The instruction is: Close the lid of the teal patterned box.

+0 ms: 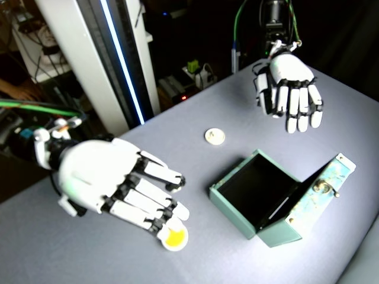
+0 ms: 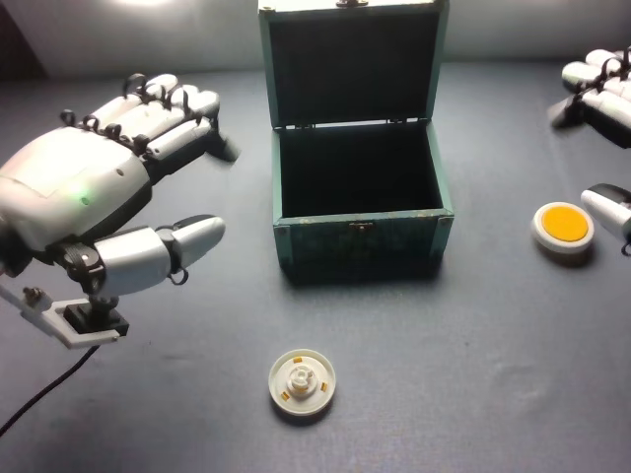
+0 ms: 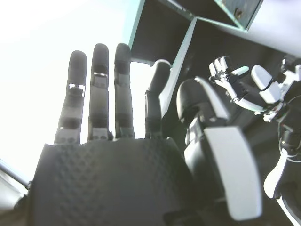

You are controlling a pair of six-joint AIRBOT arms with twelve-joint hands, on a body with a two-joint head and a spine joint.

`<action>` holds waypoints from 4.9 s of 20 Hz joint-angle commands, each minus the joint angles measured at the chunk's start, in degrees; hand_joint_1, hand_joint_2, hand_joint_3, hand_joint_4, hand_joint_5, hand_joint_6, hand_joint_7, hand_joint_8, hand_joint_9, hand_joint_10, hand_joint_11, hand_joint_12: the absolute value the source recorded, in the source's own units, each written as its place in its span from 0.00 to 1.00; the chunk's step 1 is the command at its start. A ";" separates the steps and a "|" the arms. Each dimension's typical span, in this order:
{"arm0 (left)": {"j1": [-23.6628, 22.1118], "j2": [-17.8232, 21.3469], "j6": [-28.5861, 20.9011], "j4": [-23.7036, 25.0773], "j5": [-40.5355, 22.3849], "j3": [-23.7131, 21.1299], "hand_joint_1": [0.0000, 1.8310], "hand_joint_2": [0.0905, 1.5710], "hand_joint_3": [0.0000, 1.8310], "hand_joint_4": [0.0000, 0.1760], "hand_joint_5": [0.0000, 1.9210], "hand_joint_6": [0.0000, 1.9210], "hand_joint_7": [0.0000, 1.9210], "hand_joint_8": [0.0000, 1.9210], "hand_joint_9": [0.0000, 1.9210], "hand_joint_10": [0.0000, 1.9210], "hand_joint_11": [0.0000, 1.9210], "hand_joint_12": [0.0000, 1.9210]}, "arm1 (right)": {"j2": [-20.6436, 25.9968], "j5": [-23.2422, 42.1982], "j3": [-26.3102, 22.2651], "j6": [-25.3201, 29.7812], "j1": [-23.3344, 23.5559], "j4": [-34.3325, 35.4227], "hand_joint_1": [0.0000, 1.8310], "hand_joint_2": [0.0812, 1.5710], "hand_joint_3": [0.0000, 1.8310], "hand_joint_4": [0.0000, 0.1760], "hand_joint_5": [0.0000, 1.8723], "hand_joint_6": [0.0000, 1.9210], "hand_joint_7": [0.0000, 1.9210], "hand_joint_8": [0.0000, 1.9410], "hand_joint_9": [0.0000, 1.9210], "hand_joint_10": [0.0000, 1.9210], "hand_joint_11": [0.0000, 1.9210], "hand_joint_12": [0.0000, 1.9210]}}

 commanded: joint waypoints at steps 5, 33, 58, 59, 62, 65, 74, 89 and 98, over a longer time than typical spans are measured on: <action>-1.45 -1.42 -0.69 0.04 -4.05 1.70 0.13 0.88 0.00 0.47 0.00 0.00 0.00 0.00 0.00 0.00 0.00 0.00 | -2.59 2.38 3.74 -0.46 6.31 -0.73 0.12 0.92 0.01 0.00 0.00 0.00 0.00 0.00 0.00 0.00 0.00 0.00; -8.68 -11.40 -4.99 6.09 7.25 10.27 0.16 0.89 0.00 0.23 0.00 0.00 0.00 0.00 0.00 0.00 0.00 0.00 | -24.14 -24.31 30.92 -0.44 28.97 1.98 0.11 0.83 0.00 0.00 0.00 0.00 0.00 0.00 0.00 0.06 0.00 0.63; -3.15 -8.52 -5.89 2.35 -2.00 6.38 0.12 0.89 0.00 0.43 0.00 0.00 0.00 0.00 0.00 0.00 0.00 0.00 | -16.26 -13.02 18.03 5.50 22.16 -3.77 0.12 0.91 0.00 0.00 0.03 0.59 0.14 0.51 0.11 0.73 0.09 1.00; -2.43 -8.33 -6.18 2.32 -2.82 5.91 0.12 0.89 0.00 0.51 0.00 0.00 0.00 0.00 0.00 0.00 0.00 0.00 | -15.52 -11.20 17.23 7.41 20.89 -4.60 0.10 0.90 0.00 0.00 0.01 0.54 0.13 0.41 0.08 0.65 0.03 0.99; -0.83 -8.10 -6.63 2.21 -3.95 4.99 0.09 0.90 0.00 0.35 0.00 0.00 0.00 0.00 0.00 0.00 0.00 0.00 | -13.45 -7.36 14.68 8.67 18.80 -5.32 0.04 0.88 0.00 0.00 0.00 0.22 0.09 0.11 0.01 0.39 0.00 0.79; 0.90 -8.08 -7.47 2.22 -4.19 4.22 0.09 0.90 0.00 0.23 0.00 0.00 0.00 0.00 0.00 0.00 0.00 0.00 | -11.43 -3.68 12.05 8.67 17.03 -5.54 0.02 0.85 0.00 0.00 0.00 0.09 0.05 0.02 0.00 0.19 0.00 0.66; 5.68 -5.53 -8.52 3.73 -7.30 0.31 0.00 0.91 0.00 0.44 0.00 0.00 0.00 0.00 0.00 0.00 0.00 0.00 | -3.98 11.71 4.04 10.97 7.51 -6.09 0.02 0.87 0.00 0.00 0.00 0.00 0.00 0.00 0.00 0.02 0.00 0.51; 8.32 2.41 -2.35 -0.22 -24.13 -5.10 0.13 0.92 0.00 0.05 0.00 0.00 0.00 0.00 0.00 0.00 0.00 0.00 | 6.36 31.50 -5.08 10.81 -3.17 -5.49 0.01 0.89 0.01 0.00 0.00 0.01 0.03 0.00 0.00 0.14 0.00 0.60; 9.49 7.24 3.57 -6.05 -35.92 -6.96 0.13 0.92 0.00 0.84 0.00 0.00 0.00 0.00 0.03 0.02 0.00 0.70 | 10.26 40.10 -8.57 8.07 -6.63 -5.05 0.15 0.87 0.00 0.08 0.00 0.00 0.00 0.00 0.01 0.11 0.00 0.47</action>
